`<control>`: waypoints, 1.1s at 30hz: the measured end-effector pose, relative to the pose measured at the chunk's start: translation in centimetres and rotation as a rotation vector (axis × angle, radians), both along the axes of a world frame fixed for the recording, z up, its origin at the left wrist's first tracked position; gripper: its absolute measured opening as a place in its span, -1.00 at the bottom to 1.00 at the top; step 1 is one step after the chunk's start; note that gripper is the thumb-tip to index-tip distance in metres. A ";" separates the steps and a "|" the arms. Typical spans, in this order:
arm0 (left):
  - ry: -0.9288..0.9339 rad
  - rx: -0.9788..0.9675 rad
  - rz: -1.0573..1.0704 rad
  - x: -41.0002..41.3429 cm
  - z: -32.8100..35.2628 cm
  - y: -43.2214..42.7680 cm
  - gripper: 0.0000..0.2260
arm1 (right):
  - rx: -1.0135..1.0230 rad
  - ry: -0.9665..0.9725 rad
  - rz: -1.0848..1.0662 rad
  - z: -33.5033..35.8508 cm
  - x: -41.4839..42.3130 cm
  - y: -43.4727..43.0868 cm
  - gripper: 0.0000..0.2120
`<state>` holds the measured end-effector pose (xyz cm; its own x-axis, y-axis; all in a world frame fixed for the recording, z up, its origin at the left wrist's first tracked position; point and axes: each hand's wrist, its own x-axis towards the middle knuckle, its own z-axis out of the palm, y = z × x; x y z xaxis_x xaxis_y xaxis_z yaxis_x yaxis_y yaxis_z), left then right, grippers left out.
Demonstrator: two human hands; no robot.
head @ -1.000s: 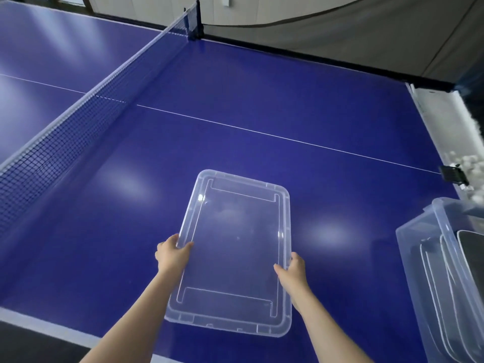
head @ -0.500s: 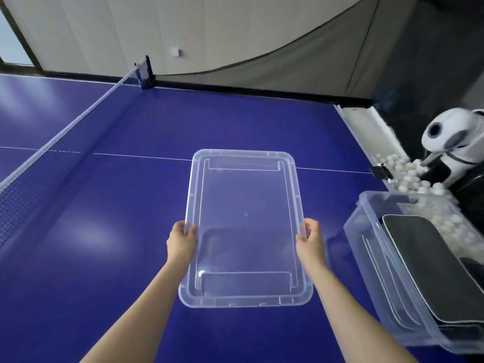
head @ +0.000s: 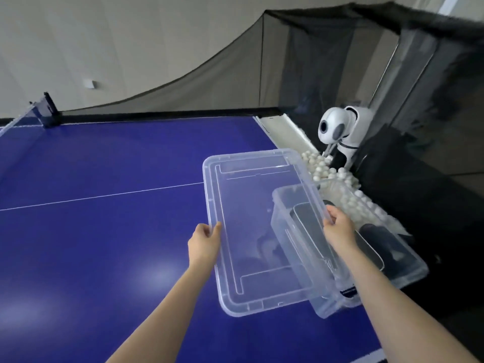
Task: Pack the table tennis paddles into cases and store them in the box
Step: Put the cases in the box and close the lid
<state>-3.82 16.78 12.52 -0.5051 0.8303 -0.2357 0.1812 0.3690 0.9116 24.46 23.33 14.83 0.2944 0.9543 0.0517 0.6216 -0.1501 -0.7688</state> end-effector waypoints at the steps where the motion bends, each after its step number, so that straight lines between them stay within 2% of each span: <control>1: 0.000 0.000 -0.019 1.6 0.0 0.3 -0.73 | -0.003 -0.001 -0.002 0.1 1.7 0.3 -0.62; 4: 0.014 -0.017 -0.066 6.5 -0.1 1.2 -0.72 | -0.019 -0.040 -0.003 0.1 7.2 1.1 -0.61; 9: 0.025 -0.034 -0.077 14.9 -1.0 2.3 -0.70 | -0.027 -0.123 0.040 -0.8 15.9 2.7 -0.70; 14: 0.138 -0.052 -0.008 21.6 -2.1 3.3 -0.67 | -0.079 -0.158 0.048 -2.4 21.5 5.1 -0.61; 18: 0.273 -0.063 0.098 25.1 -2.8 3.3 -0.66 | -0.120 -0.187 0.104 -3.9 23.2 6.3 -0.67; 23: 0.394 -0.102 0.128 26.4 -3.7 3.7 -0.64 | -0.128 -0.226 0.189 -5.5 23.7 7.9 -0.55; 28: 0.376 -0.146 0.157 26.8 -4.7 4.8 -0.66 | -0.129 -0.323 0.223 -6.3 23.8 8.9 -0.58; 33: 0.359 -0.167 0.171 26.7 -5.1 5.6 -0.67 | -0.102 -0.323 0.215 -6.4 23.6 9.2 -0.57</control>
<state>22.91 22.37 7.47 -0.7068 0.6925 -0.1440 0.3992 0.5586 0.7271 48.04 32.48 8.40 0.0711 0.9974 0.0101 0.8544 -0.0557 -0.5166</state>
